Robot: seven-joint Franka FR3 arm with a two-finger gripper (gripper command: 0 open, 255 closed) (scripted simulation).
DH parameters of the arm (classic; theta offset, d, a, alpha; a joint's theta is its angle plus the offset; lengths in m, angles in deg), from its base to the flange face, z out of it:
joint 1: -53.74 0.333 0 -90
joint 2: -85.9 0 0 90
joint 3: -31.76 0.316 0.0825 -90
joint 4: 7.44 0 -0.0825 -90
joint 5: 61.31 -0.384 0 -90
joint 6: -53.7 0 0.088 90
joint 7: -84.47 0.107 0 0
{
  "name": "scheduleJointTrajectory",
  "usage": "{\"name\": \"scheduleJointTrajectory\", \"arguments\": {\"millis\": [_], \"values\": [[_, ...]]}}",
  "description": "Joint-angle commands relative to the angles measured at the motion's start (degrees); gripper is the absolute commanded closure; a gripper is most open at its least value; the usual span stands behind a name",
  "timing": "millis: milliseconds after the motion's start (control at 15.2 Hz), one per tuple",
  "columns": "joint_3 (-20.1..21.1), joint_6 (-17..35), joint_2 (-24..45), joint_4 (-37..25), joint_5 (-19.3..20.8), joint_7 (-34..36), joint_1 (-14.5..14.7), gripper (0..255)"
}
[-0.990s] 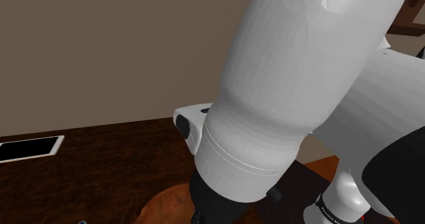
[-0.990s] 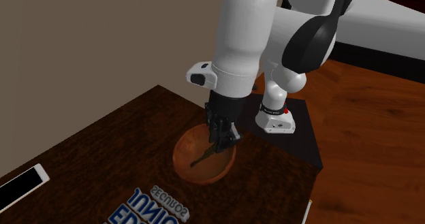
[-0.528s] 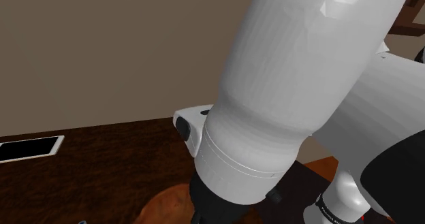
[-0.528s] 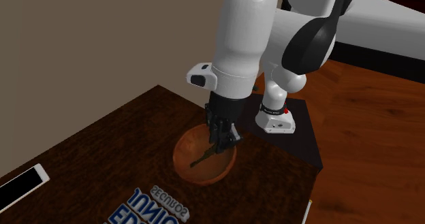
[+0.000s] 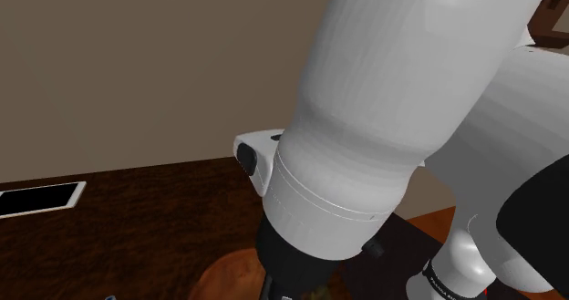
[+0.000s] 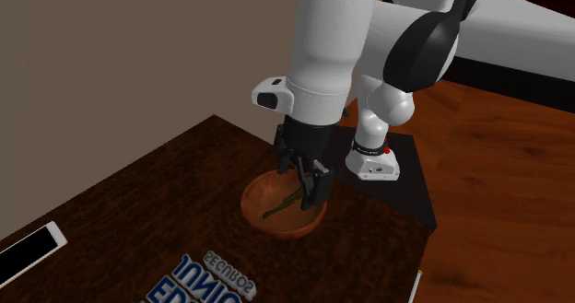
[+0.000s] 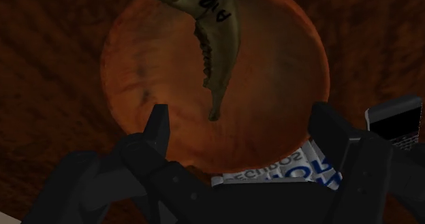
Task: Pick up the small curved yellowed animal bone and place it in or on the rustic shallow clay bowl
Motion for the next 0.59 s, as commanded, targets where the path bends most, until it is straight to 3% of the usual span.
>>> {"name": "scheduleJointTrajectory", "arguments": {"millis": [0,528], "values": [[-0.47,-3.54,-0.94,-2.68,-0.42,-0.27,0.06,0],[-0.66,-5.04,-1.18,-3.96,-0.51,-0.35,0.06,0]]}}
